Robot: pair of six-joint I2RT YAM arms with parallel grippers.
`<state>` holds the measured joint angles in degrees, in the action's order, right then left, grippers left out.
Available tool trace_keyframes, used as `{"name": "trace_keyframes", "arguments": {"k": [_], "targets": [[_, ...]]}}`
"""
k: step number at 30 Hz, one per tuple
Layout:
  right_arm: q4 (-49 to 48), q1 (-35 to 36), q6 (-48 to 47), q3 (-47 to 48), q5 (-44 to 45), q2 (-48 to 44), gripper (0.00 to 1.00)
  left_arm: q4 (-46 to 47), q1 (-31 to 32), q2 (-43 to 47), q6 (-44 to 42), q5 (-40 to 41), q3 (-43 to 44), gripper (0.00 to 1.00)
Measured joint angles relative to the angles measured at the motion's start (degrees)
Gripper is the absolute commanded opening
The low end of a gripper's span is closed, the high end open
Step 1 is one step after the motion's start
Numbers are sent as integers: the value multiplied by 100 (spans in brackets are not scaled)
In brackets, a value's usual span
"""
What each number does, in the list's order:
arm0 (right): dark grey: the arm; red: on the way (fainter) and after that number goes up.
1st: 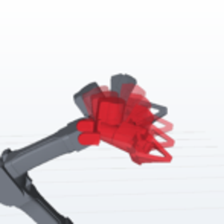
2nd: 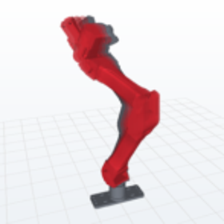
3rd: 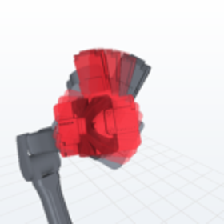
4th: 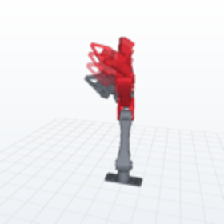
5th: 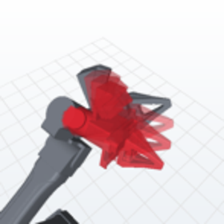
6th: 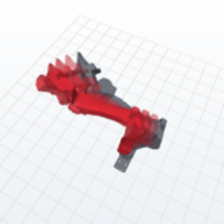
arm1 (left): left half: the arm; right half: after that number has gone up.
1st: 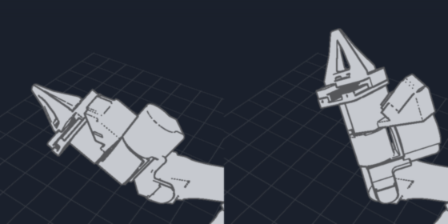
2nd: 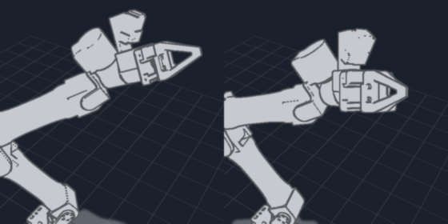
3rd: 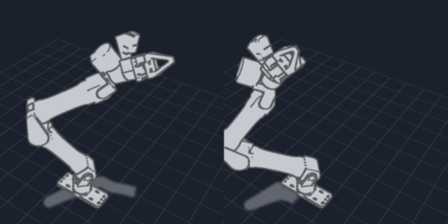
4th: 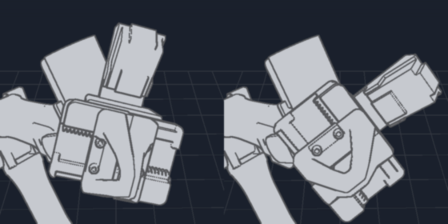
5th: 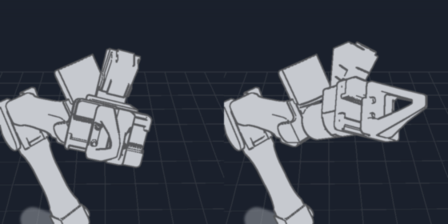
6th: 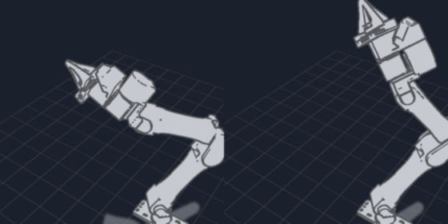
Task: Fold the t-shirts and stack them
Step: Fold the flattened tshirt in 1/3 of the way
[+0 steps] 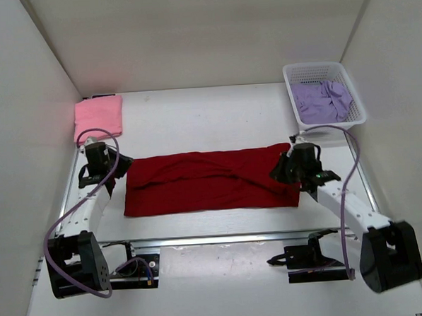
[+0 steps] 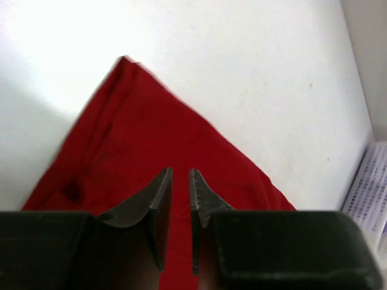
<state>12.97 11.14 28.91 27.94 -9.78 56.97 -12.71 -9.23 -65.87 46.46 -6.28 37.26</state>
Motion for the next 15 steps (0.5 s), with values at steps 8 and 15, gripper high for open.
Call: {"name": "trace_keyframes", "arguments": {"k": [8, 15], "targets": [[-964, 619, -297, 1318, 13, 2310, 40, 448, 1440, -422, -50, 348, 24, 24], [-1259, 1064, -632, 2120, 101, 3504, 48, 551, 1036, -699, -55, 247, -208, 23]]}}
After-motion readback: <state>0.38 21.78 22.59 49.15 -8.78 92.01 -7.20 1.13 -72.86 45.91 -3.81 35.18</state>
